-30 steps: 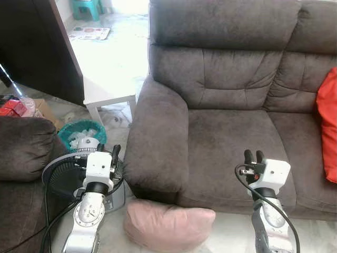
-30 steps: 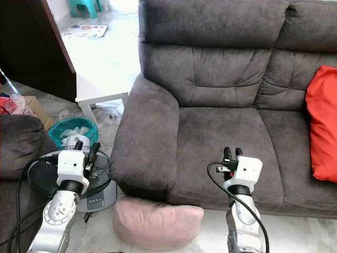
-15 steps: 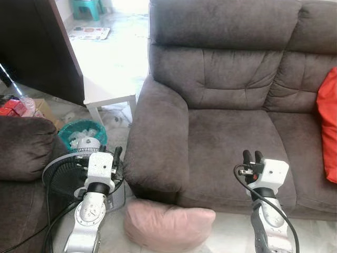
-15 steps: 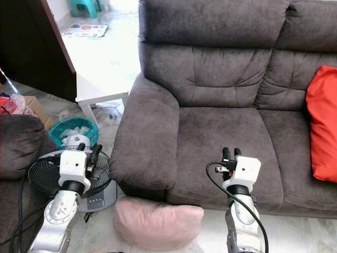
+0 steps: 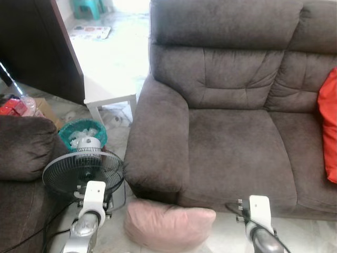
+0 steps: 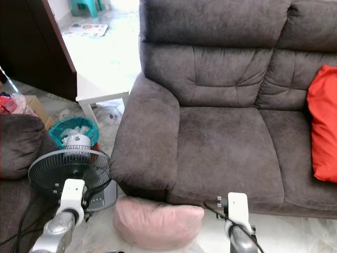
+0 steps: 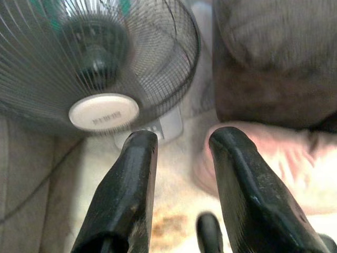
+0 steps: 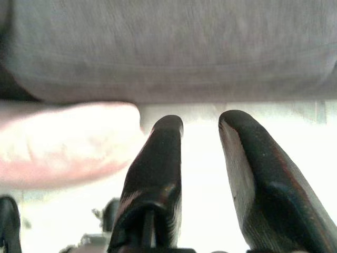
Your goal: Move the pillow to the sofa from floor
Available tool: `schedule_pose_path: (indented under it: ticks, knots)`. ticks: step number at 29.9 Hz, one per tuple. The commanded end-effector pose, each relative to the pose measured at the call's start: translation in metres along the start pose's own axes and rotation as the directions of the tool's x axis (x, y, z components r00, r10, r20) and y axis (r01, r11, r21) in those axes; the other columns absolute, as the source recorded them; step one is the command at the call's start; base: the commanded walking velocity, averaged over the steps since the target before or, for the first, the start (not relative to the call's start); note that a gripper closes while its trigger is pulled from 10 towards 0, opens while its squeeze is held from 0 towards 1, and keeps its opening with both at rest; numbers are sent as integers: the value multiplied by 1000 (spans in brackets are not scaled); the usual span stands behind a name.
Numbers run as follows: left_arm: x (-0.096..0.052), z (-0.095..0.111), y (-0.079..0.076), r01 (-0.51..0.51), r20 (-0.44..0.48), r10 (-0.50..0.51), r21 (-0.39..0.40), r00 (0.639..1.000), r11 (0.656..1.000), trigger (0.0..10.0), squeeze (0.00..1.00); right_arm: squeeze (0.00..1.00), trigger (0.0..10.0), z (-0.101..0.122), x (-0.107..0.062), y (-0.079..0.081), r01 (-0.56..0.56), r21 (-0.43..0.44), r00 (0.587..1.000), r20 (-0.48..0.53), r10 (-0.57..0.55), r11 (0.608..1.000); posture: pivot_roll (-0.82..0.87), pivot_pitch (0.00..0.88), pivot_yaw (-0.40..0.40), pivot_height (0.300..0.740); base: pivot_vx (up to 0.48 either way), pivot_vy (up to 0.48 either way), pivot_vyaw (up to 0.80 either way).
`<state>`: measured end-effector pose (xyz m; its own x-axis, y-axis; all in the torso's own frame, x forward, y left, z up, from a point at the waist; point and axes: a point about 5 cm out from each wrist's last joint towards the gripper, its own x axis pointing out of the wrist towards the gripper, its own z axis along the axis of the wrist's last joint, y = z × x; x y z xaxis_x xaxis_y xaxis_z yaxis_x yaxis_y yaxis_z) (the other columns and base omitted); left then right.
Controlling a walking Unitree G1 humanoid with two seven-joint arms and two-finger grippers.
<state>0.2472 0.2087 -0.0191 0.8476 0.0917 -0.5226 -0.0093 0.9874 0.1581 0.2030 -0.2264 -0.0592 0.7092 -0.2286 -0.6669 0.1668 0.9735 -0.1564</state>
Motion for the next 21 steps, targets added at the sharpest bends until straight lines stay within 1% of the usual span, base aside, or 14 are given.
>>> schedule_pose_path:
  ticks: [1, 2, 4, 6, 7, 8, 9, 11, 13, 14, 16, 21]
  knots:
    - [3, -5, -2, 18, -31, -18, -1, 999, 1000, 10000, 0, 0, 10000, -5, 1, -1, 10, -2, 999, -44, -10, 1000, 130, 84, -28, 740, 0, 0, 0]
    - [2, -17, -1, 15, -88, -16, -11, 996, 1000, 10000, 0, 0, 10000, -17, -1, 4, -7, 1, 995, -101, 7, 1000, 123, 81, -22, 740, 0, 0, 0]
    - [-1, -34, 0, 12, -168, -19, -45, 986, 999, 10000, 0, 0, 10000, -38, -8, 9, -29, 14, 982, -188, 31, 999, 117, 79, -21, 740, 0, 0, 0]
    - [-6, -49, -1, 17, -231, -27, -48, 973, 999, 10000, 0, 0, 10000, -65, -18, 6, -7, 24, 954, -299, 14, 1000, 136, 78, -20, 740, 0, 0, 0]
    - [-6, -49, -1, 17, -231, -27, -48, 973, 999, 10000, 0, 0, 10000, -65, -18, 6, -7, 24, 954, -299, 14, 1000, 136, 78, -20, 740, 0, 0, 0]
    - [-10, -58, 0, 8, -268, -22, -54, 963, 998, 10000, 0, 0, 10000, -76, -24, 4, -5, 18, 939, -344, 11, 1000, 143, 74, -20, 740, 0, 0, 0]
    - [-14, -67, 1, -4, -306, -14, -58, 952, 998, 10000, 0, 0, 10000, -83, -27, 4, -9, 13, 929, -370, 13, 1000, 146, 74, -21, 740, 0, 0, 0]
    - [-20, -79, 3, -7, -357, -10, -44, 934, 999, 10000, 0, 0, 10000, -85, -29, 5, -5, 39, 930, -366, 19, 999, 151, 74, -19, 740, 0, 0, 0]
    - [-25, -88, 4, -6, -388, -8, -35, 922, 999, 10000, 0, 0, 10000, -84, -28, 7, -24, 34, 938, -346, 34, 999, 120, 72, -9, 740, 0, 0, 0]
    - [-25, -88, 4, -6, -388, -8, -35, 922, 999, 10000, 0, 0, 10000, -84, -28, 7, -24, 34, 938, -346, 34, 999, 120, 72, -9, 740, 0, 0, 0]
    - [-26, -89, 4, -7, -394, -9, -39, 919, 999, 10000, 0, 0, 10000, -83, -28, 3, 5, 71, 943, -334, 19, 997, 116, 68, -7, 740, 0, 0, 0]
    - [-25, -89, 4, -6, -395, -10, -40, 919, 999, 10000, 0, 0, 10000, -79, -26, 2, 14, 95, 953, -304, 15, 995, 120, 59, -5, 740, 0, 0, 0]
